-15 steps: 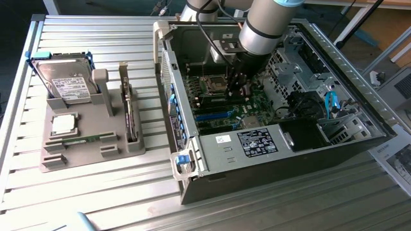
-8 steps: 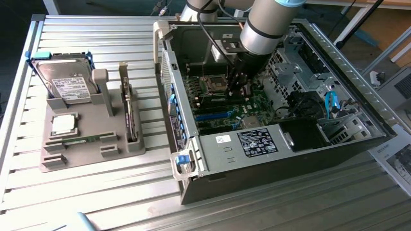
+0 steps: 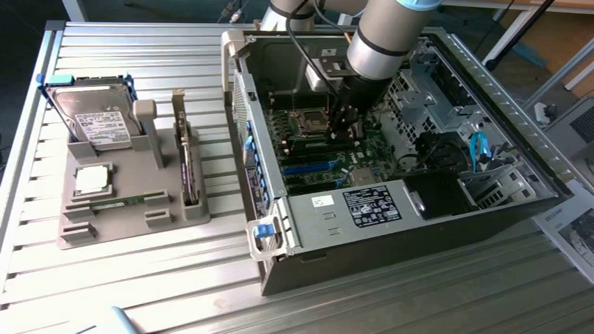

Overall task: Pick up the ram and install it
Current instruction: 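Insert the ram into the slot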

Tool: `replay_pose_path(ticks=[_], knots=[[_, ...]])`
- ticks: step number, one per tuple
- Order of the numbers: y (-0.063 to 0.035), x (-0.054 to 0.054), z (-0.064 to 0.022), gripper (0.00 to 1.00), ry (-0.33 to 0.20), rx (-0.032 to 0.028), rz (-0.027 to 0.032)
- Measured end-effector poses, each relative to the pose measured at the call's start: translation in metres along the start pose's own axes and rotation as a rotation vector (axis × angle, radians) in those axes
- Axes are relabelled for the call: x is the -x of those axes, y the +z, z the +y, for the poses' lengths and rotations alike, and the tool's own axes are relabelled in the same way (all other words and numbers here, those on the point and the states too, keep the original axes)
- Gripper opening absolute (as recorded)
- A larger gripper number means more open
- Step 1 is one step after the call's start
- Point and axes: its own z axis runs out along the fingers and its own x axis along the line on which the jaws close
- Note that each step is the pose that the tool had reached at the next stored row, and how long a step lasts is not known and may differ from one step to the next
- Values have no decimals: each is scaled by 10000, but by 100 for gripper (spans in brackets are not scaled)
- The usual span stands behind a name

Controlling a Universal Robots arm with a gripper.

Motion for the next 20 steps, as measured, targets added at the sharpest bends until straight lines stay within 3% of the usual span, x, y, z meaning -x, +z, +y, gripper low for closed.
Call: replay_pose_path(ticks=[20], knots=[[50, -1, -2, 12, 33, -2, -1]])
